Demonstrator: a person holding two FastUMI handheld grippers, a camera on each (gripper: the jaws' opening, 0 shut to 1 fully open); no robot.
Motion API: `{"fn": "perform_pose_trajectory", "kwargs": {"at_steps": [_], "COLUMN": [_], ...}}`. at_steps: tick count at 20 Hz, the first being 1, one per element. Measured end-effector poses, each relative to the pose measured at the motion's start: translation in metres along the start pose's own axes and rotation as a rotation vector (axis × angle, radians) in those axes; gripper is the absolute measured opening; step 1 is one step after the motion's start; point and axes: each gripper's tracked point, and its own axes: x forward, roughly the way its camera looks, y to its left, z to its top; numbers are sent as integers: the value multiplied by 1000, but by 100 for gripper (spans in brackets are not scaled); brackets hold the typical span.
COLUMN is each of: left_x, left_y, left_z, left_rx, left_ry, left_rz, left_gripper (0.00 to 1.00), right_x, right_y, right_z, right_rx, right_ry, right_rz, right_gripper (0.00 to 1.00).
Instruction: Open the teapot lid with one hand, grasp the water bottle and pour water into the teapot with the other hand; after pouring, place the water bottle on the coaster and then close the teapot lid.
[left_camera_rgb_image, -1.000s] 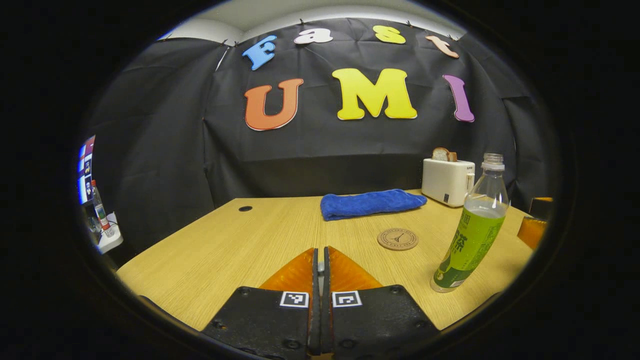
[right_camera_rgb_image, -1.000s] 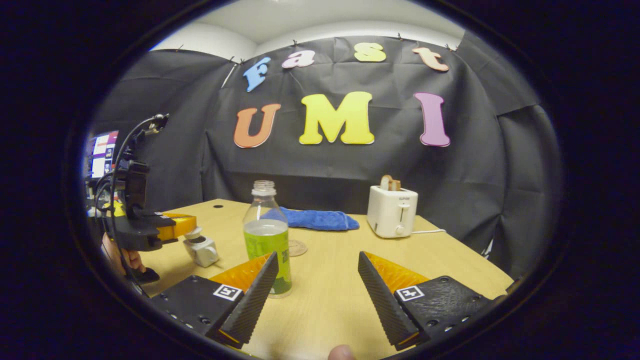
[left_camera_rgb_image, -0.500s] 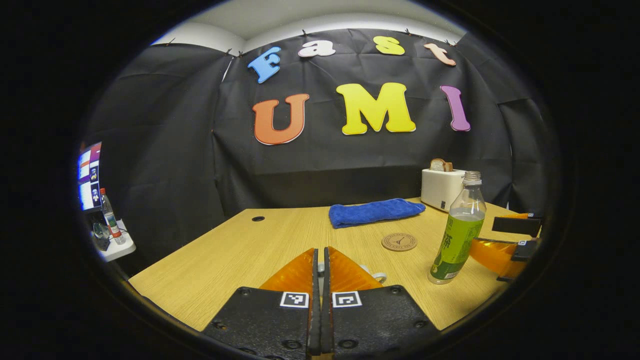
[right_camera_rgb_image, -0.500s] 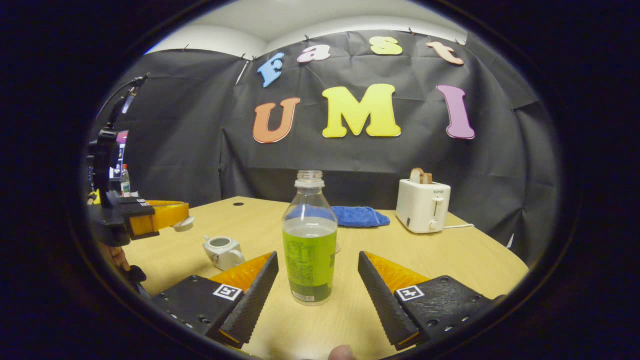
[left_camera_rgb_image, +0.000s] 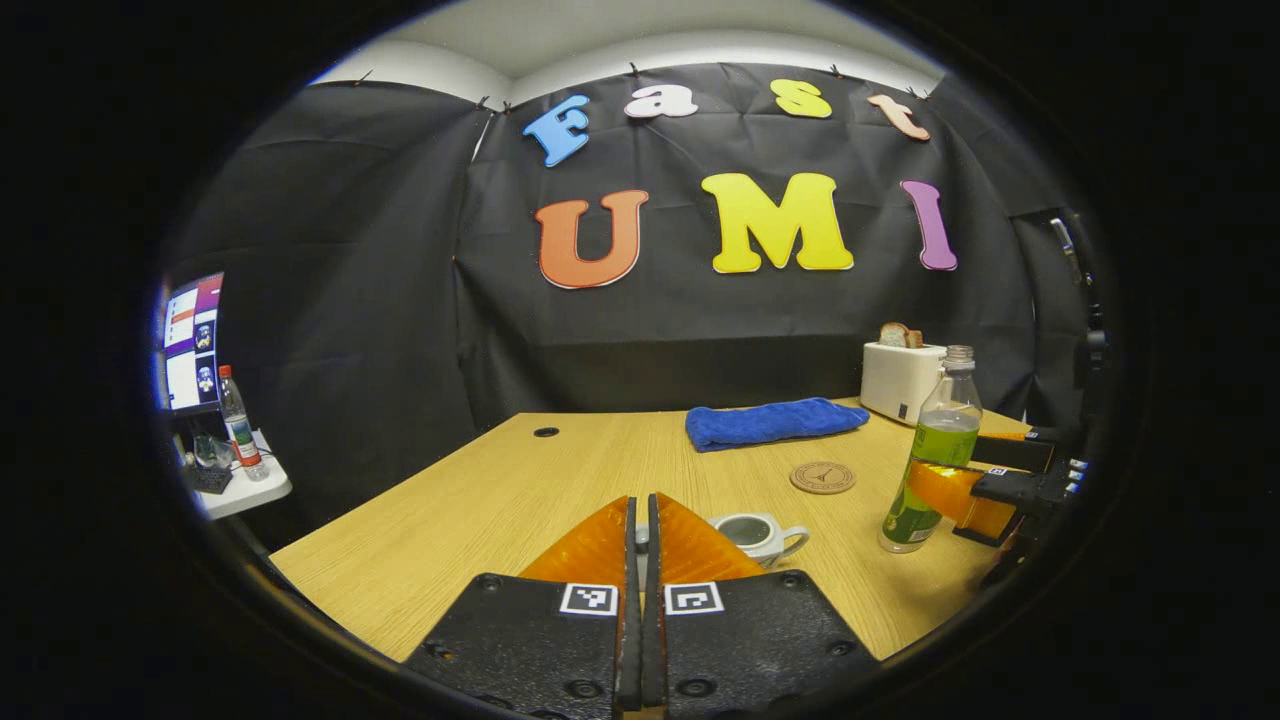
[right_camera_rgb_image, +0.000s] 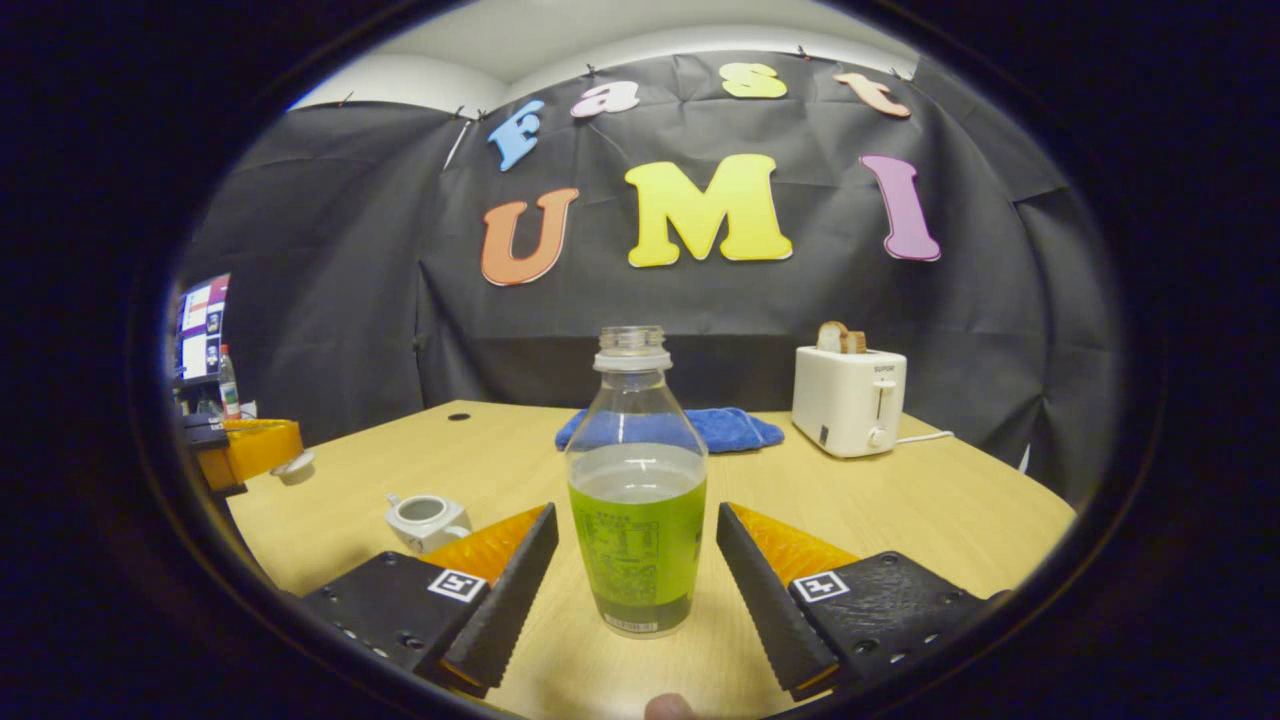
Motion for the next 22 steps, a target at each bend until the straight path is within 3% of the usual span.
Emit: {"fn": "perform_pose_trajectory", "kwargs": {"at_steps": [2,4,8,18,22], "left_x": [-1,-2,-3,-4,-2], "left_y": [3,6,11,21,32], "left_z": [-2,-4,-5,-8,-10], "left_rx": [-7,-10,-14,-10,-12], "left_ry": [1,1,-5,-14,-23], "left_rz": [2,1,-6,-24,-14], "left_gripper": [3,3,3,4,4], "right_x": [1,1,2,32,44], "right_y": [2,2,9,23,28], "right_z": [-3,-3,8,34,32], "right_rx": [0,-5,-105,-810,-1023], "right_ry": [9,17,22,44,26], "right_rz": [-7,-15,3,7,5], "right_gripper": [91,76,71,71,71]}}
